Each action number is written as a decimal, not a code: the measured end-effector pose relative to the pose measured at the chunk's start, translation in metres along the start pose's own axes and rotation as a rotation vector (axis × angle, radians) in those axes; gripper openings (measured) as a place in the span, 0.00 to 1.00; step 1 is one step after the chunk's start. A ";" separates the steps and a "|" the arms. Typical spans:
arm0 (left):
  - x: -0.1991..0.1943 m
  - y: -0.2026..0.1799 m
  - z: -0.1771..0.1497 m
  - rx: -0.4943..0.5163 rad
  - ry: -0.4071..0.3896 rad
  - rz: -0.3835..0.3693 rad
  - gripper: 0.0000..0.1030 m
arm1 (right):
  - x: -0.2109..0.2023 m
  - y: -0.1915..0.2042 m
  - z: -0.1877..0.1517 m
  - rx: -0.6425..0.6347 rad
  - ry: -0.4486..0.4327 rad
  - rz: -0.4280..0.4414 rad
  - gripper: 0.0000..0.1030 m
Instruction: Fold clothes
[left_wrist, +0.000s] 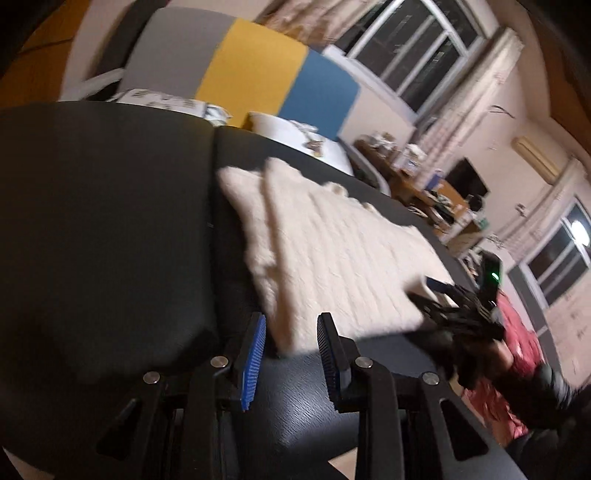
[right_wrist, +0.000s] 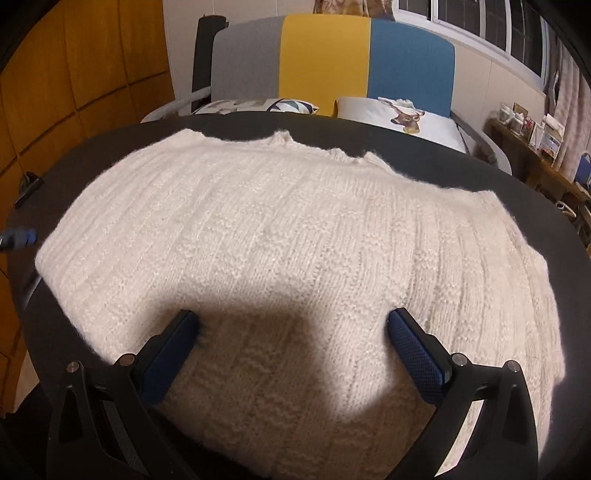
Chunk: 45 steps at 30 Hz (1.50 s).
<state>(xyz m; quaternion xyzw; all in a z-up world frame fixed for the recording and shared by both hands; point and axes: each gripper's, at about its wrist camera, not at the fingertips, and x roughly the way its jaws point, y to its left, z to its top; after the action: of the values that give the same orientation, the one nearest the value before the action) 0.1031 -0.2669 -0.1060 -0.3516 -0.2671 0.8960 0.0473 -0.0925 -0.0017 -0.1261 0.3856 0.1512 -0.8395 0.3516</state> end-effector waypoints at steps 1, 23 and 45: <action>0.001 0.000 -0.002 0.006 -0.004 -0.023 0.29 | 0.000 0.000 0.000 0.001 -0.004 0.001 1.00; 0.068 0.036 0.030 -0.044 0.171 -0.420 0.36 | -0.013 0.102 0.056 -0.249 0.076 0.130 1.00; 0.063 0.018 -0.001 0.131 0.293 -0.409 0.07 | 0.048 0.111 0.051 -0.369 0.168 0.172 1.00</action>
<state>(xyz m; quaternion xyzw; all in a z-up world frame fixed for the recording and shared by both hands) 0.0580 -0.2645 -0.1536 -0.4125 -0.2644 0.8227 0.2882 -0.0632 -0.1300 -0.1264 0.3949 0.2974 -0.7294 0.4728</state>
